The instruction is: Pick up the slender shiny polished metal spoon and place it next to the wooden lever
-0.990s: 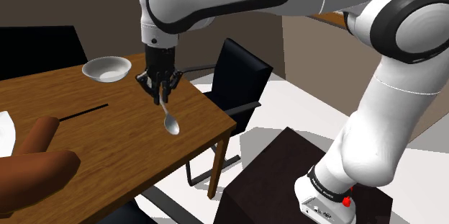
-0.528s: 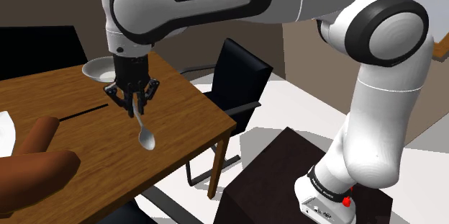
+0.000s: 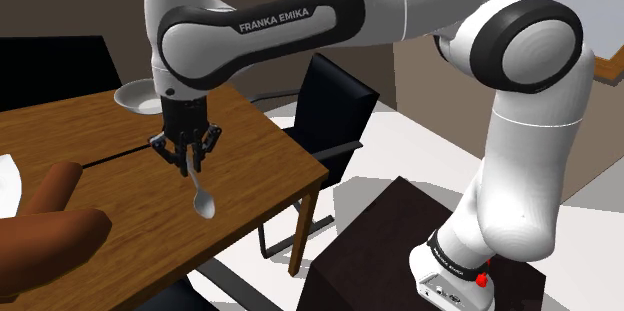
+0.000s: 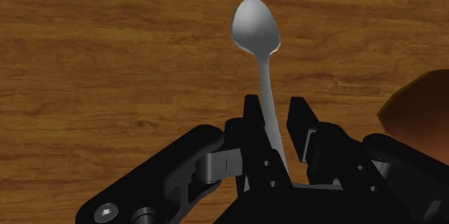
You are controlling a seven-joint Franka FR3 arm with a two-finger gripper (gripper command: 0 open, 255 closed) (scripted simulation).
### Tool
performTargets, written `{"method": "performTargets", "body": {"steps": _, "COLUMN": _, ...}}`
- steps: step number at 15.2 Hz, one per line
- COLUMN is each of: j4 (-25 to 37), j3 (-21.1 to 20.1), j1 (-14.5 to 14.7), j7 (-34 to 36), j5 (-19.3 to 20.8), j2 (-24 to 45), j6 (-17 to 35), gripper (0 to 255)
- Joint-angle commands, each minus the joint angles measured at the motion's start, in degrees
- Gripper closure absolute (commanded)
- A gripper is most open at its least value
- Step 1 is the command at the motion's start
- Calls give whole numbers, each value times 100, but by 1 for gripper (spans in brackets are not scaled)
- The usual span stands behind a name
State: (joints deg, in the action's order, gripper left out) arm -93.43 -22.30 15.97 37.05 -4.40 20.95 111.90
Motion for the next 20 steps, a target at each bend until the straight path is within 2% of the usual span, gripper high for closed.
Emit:
{"method": "performTargets", "body": {"steps": 1, "j4": -133, "j3": 2, "j1": 3, "j7": -13, "j5": 3, "j2": 22, "j6": 155, "gripper": 255}}
{"method": "performTargets", "body": {"steps": 17, "j4": -698, "j3": 81, "j1": 67, "j7": -89, "j5": 129, "j2": 518, "j6": 1187, "gripper": 255}}
{"method": "performTargets", "body": {"steps": 20, "j4": -719, "j3": 87, "j1": 72, "j7": -92, "j5": 138, "j2": 552, "j6": 1242, "gripper": 255}}
